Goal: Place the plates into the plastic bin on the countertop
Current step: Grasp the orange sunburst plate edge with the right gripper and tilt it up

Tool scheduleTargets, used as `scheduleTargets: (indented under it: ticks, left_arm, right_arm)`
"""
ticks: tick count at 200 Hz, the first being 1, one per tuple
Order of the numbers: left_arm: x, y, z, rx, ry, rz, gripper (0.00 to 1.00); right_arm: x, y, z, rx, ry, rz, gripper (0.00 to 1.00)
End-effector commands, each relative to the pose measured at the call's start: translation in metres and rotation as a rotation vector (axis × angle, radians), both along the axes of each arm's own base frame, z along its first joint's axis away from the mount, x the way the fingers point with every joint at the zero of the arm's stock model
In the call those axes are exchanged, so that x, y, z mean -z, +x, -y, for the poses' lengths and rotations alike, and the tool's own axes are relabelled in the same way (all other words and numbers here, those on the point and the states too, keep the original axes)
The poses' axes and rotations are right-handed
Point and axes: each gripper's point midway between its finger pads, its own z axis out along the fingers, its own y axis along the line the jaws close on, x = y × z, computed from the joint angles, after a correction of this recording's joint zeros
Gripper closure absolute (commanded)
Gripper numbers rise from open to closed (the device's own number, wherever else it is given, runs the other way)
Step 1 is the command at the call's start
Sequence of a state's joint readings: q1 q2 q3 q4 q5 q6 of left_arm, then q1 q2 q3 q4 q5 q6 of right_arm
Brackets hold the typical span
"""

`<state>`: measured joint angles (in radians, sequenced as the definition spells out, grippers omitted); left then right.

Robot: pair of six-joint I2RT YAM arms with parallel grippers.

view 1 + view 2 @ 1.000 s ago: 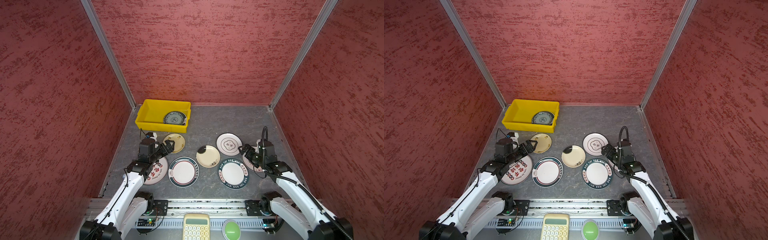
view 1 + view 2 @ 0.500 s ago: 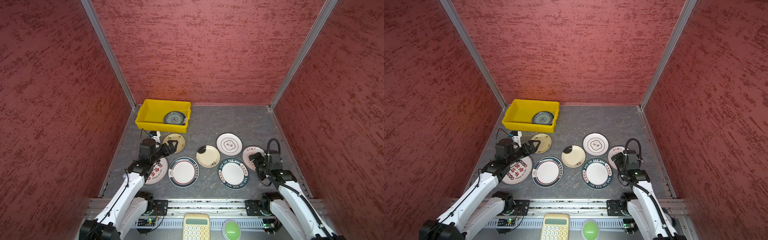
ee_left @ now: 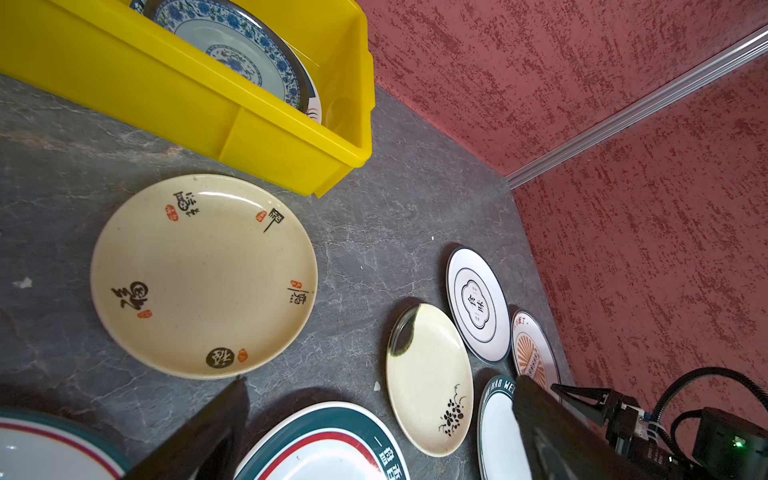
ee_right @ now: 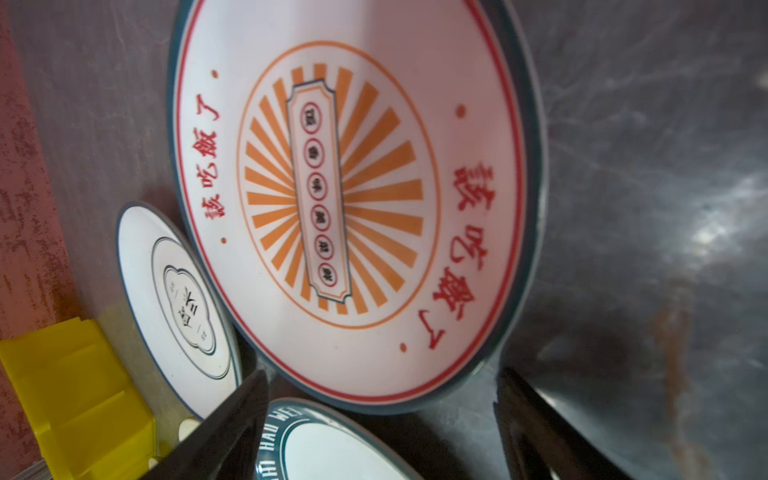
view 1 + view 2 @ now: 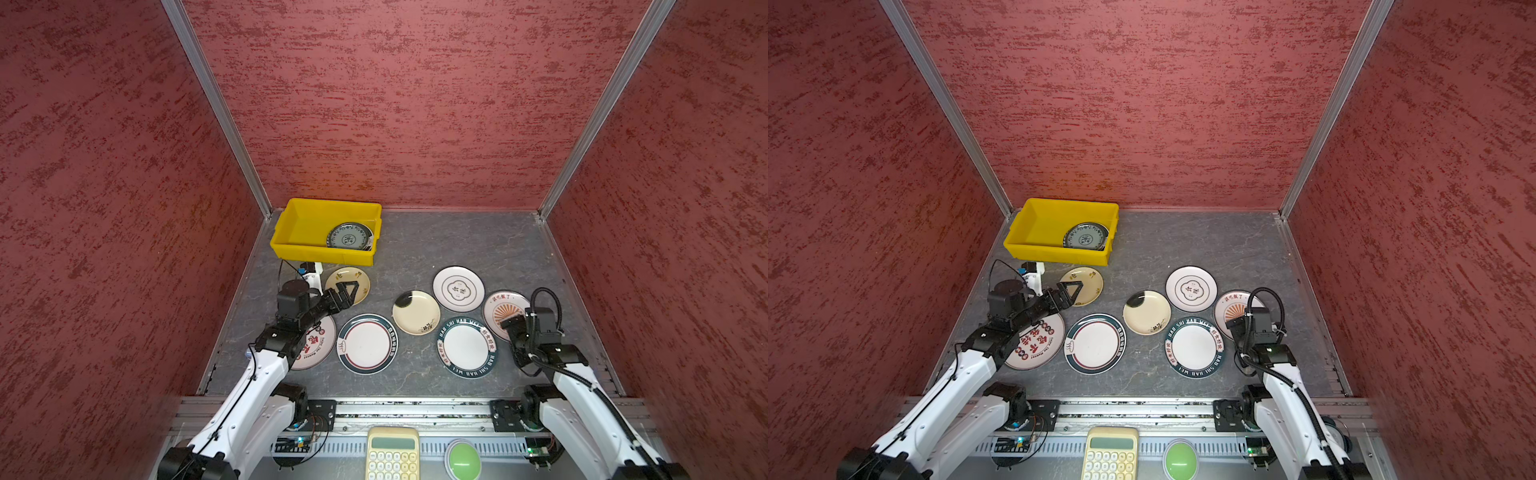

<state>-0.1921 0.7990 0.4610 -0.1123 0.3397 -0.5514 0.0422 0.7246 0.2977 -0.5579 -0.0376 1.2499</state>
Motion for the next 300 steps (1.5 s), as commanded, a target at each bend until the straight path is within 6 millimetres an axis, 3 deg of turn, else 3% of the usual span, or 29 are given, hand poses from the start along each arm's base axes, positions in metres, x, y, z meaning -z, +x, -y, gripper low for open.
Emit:
scheduleTargets:
  ticks: [1,31,49,69,134,186,300]
  left_arm:
    - [-0.005,-0.001,0.001,0.012,0.008,0.024,0.01]
    - [-0.004,-0.001,0.001,0.008,0.004,0.021,0.01]
    - [-0.003,-0.001,0.001,0.008,0.002,0.015,0.01]
    - [-0.001,-0.001,0.0,0.004,0.005,0.01,0.01]
    - [0.0,-0.001,0.0,-0.001,0.001,0.003,0.01]
    - [0.003,0.0,0.001,-0.004,-0.009,-0.008,0.01]
    - [0.004,0.0,0.003,-0.004,-0.048,-0.033,0.01]
  right_arm:
    - [-0.001,0.004,0.005,0.052,0.006,0.027,0.14]
    - [0.0,0.0,0.012,0.083,-0.02,0.023,0.19]
    - [0.001,0.001,0.013,0.104,-0.017,0.04,0.36]
    - [0.003,0.003,0.013,0.125,0.006,0.063,0.44]
    - [0.007,0.012,0.018,0.161,-0.008,0.083,0.54]
    - [0.016,0.018,0.017,0.191,0.026,0.123,0.68]
    - [0.019,0.02,0.02,0.218,0.026,0.147,0.82]
